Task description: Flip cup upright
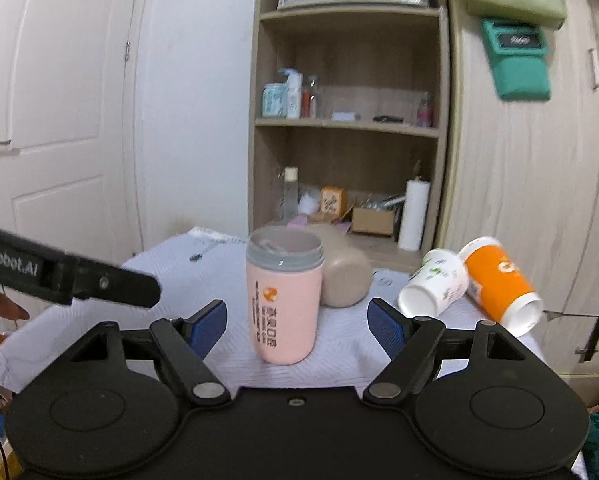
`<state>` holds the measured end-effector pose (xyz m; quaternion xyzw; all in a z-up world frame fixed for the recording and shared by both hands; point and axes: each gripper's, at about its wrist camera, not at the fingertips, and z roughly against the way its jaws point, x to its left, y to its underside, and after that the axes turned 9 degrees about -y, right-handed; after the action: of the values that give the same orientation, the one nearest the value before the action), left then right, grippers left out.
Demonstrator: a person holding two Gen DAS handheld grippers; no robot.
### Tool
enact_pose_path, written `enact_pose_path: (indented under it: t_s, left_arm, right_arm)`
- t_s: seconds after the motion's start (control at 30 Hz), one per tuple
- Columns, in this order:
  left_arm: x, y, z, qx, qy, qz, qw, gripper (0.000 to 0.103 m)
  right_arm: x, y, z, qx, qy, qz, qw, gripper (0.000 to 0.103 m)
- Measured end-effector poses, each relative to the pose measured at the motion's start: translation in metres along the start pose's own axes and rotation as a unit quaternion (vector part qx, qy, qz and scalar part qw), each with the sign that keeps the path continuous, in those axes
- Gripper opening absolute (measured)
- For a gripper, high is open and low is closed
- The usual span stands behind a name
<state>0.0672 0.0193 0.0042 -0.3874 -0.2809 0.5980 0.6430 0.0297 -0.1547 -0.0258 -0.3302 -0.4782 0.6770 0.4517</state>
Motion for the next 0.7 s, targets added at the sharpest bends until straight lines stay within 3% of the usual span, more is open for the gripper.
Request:
enact_pose_path:
  t_s: [0.2, 0.47, 0.7]
  left_arm:
    - [-0.002, 0.007, 0.023, -0.002, -0.055, -0.003, 0.9985, 0.098]
    - [-0.005, 0.021, 0.035, 0.007, -0.068, 0.001, 0.9977, 0.103]
    - [-0.012, 0.03, 0.04, 0.003, -0.077, -0.014, 0.9969, 0.103]
  right_arm:
    - [0.003, -0.009, 0.034, -0.01, 0.019, -0.011, 1.0, 0.082]
    - [0.006, -0.007, 0.067, -0.025, 0.063, -0.026, 0.997, 0.083]
    - [0.012, -0.006, 0.075, -0.012, 0.088, -0.018, 0.996, 0.101]
